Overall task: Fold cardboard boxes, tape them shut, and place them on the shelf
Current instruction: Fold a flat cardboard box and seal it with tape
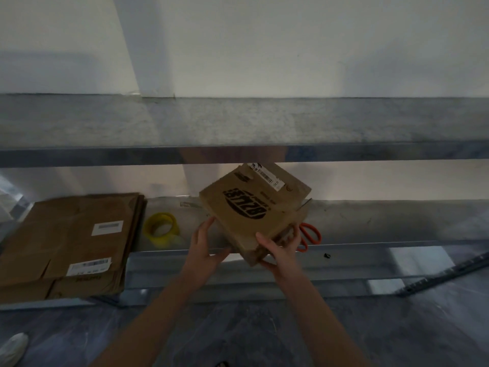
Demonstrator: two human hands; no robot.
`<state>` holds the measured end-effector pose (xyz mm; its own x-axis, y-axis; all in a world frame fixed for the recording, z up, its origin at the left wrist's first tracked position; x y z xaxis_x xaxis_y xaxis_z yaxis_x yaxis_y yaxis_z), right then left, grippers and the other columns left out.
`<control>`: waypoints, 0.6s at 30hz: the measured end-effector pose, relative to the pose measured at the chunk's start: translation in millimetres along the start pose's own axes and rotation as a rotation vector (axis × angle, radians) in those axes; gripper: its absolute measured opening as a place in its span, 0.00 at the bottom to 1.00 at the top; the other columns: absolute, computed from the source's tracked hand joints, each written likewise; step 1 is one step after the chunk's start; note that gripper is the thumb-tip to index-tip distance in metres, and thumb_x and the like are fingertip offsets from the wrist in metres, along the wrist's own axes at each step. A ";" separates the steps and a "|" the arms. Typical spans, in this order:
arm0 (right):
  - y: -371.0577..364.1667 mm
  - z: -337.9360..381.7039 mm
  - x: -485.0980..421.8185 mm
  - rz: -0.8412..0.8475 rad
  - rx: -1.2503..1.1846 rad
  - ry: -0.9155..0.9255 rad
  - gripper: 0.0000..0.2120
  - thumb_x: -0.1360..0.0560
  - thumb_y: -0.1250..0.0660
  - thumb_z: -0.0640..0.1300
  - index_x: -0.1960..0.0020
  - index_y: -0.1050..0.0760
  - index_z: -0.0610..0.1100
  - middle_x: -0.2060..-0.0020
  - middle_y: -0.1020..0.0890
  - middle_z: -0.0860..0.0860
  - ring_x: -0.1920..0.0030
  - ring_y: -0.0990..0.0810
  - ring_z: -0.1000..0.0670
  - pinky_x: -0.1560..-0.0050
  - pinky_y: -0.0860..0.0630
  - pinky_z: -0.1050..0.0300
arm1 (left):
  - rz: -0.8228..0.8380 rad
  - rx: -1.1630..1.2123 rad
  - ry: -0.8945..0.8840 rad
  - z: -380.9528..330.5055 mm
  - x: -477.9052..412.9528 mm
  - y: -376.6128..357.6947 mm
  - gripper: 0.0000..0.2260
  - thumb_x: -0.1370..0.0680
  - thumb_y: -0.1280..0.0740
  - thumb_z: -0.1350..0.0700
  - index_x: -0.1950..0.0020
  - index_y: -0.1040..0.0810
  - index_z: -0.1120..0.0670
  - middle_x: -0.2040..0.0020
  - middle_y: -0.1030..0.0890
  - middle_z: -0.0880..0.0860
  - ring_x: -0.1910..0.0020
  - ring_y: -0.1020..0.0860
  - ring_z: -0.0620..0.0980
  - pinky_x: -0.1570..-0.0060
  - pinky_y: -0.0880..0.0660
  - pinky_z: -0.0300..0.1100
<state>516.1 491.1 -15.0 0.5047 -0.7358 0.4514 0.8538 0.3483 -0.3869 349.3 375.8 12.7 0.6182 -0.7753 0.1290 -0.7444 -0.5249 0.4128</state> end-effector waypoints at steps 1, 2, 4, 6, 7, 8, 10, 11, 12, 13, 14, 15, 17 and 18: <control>5.5 7.9 0.8 -0.023 0.080 0.086 0.65 0.50 0.14 0.51 0.26 0.54 0.68 0.28 0.36 0.54 0.29 0.34 0.45 0.35 0.28 0.36 | -0.003 -0.012 -0.018 -3.1 -1.6 4.4 0.33 0.25 0.29 0.53 0.25 0.44 0.45 0.27 0.40 0.48 0.30 0.38 0.47 0.31 0.35 0.49; 10.6 16.0 2.3 -0.049 0.173 0.174 0.66 0.51 0.14 0.53 0.26 0.54 0.67 0.28 0.37 0.56 0.28 0.36 0.46 0.32 0.31 0.36 | 0.005 -0.031 -0.038 -8.4 -2.4 7.3 0.31 0.24 0.31 0.51 0.25 0.43 0.44 0.26 0.40 0.47 0.29 0.38 0.48 0.30 0.35 0.52; 18.5 28.5 8.2 -0.118 0.377 0.316 0.69 0.53 0.14 0.58 0.24 0.55 0.63 0.27 0.39 0.57 0.25 0.40 0.49 0.28 0.36 0.37 | 0.035 -0.124 -0.070 -16.4 -2.5 8.7 0.27 0.22 0.34 0.48 0.25 0.41 0.43 0.26 0.39 0.46 0.27 0.39 0.48 0.29 0.37 0.53; 23.2 37.6 15.5 -0.190 0.598 0.404 0.73 0.52 0.15 0.60 0.21 0.60 0.57 0.24 0.45 0.55 0.24 0.45 0.49 0.25 0.42 0.40 | 0.095 -0.234 -0.071 -18.4 -1.5 3.6 0.26 0.21 0.37 0.46 0.25 0.41 0.43 0.25 0.41 0.46 0.25 0.44 0.48 0.27 0.43 0.50; 23.8 40.8 19.4 -0.209 0.688 0.435 0.74 0.50 0.15 0.59 0.21 0.63 0.56 0.23 0.49 0.54 0.23 0.48 0.50 0.25 0.44 0.43 | 0.140 -0.287 -0.061 -16.6 -0.3 -1.9 0.27 0.21 0.39 0.44 0.24 0.43 0.43 0.24 0.42 0.46 0.24 0.48 0.47 0.27 0.46 0.49; 23.4 42.6 22.9 -0.216 0.758 0.465 0.73 0.47 0.15 0.57 0.21 0.66 0.56 0.22 0.53 0.54 0.23 0.50 0.50 0.27 0.44 0.44 | 0.182 -0.352 -0.061 -15.1 1.1 -7.8 0.28 0.21 0.40 0.42 0.23 0.44 0.44 0.23 0.44 0.45 0.23 0.51 0.46 0.26 0.49 0.48; 21.4 48.7 30.7 -0.229 0.884 0.564 0.71 0.44 0.16 0.57 0.22 0.67 0.57 0.22 0.56 0.54 0.23 0.51 0.46 0.28 0.41 0.43 | 0.234 -0.500 -0.098 -13.6 2.4 -18.8 0.29 0.21 0.43 0.40 0.22 0.46 0.45 0.22 0.47 0.46 0.23 0.55 0.45 0.26 0.52 0.46; 21.8 51.0 33.5 -0.237 0.940 0.614 0.70 0.43 0.17 0.58 0.22 0.67 0.57 0.22 0.56 0.53 0.23 0.50 0.44 0.28 0.39 0.41 | 0.247 -0.571 -0.125 -13.1 2.0 -22.9 0.30 0.21 0.45 0.38 0.22 0.47 0.45 0.21 0.48 0.46 0.23 0.56 0.45 0.26 0.54 0.46; 24.6 51.6 34.2 -0.242 0.977 0.645 0.69 0.43 0.17 0.58 0.22 0.66 0.57 0.22 0.56 0.51 0.23 0.49 0.44 0.28 0.37 0.40 | 0.261 -0.642 -0.158 -15.1 2.3 -26.3 0.31 0.22 0.48 0.35 0.22 0.48 0.45 0.21 0.48 0.46 0.23 0.56 0.46 0.26 0.56 0.45; 28.7 51.3 33.5 -0.235 0.993 0.654 0.68 0.43 0.17 0.58 0.22 0.66 0.57 0.22 0.55 0.50 0.23 0.48 0.43 0.29 0.35 0.41 | 0.272 -0.712 -0.199 -18.2 2.7 -28.9 0.34 0.24 0.52 0.32 0.22 0.49 0.45 0.21 0.49 0.47 0.23 0.56 0.47 0.27 0.58 0.44; 33.3 51.6 33.1 -0.221 0.994 0.657 0.68 0.42 0.17 0.58 0.22 0.66 0.58 0.23 0.55 0.49 0.24 0.47 0.43 0.29 0.34 0.42 | 0.272 -0.776 -0.256 -23.8 3.2 -30.6 0.37 0.27 0.57 0.29 0.22 0.49 0.46 0.21 0.49 0.47 0.22 0.56 0.48 0.27 0.60 0.44; 37.8 53.4 32.9 -0.208 0.993 0.663 0.68 0.42 0.17 0.58 0.23 0.67 0.59 0.23 0.53 0.48 0.24 0.46 0.43 0.30 0.34 0.44 | 0.264 -0.832 -0.312 -29.3 2.6 -31.2 0.40 0.29 0.60 0.27 0.22 0.50 0.46 0.21 0.49 0.48 0.22 0.56 0.49 0.27 0.61 0.44; 46.7 58.8 34.5 -0.189 0.998 0.667 0.68 0.42 0.17 0.57 0.23 0.66 0.60 0.24 0.51 0.49 0.26 0.44 0.45 0.32 0.35 0.48 | 0.251 -0.900 -0.378 -38.2 1.2 -30.1 0.40 0.29 0.61 0.28 0.22 0.49 0.47 0.21 0.48 0.49 0.22 0.54 0.50 0.27 0.61 0.45; 52.5 61.2 35.9 -0.189 0.989 0.665 0.68 0.43 0.17 0.57 0.23 0.65 0.60 0.24 0.50 0.50 0.26 0.43 0.46 0.33 0.34 0.48 | 0.252 -0.922 -0.397 -41.5 1.0 -30.1 0.39 0.29 0.61 0.30 0.22 0.49 0.47 0.21 0.48 0.50 0.22 0.53 0.50 0.26 0.60 0.45</control>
<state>586.9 518.5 30.2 0.4455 -0.8769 -0.1804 0.7820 0.2830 0.5553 382.9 405.4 37.8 0.2190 -0.9732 0.0702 -0.2554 0.0122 0.9668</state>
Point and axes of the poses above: each hand's wrist, its own x-axis away from the middle knuckle, its own y-axis out of the back of the hand, z = x × y, the point moved 10 cm from there along -x, towards the middle knuckle
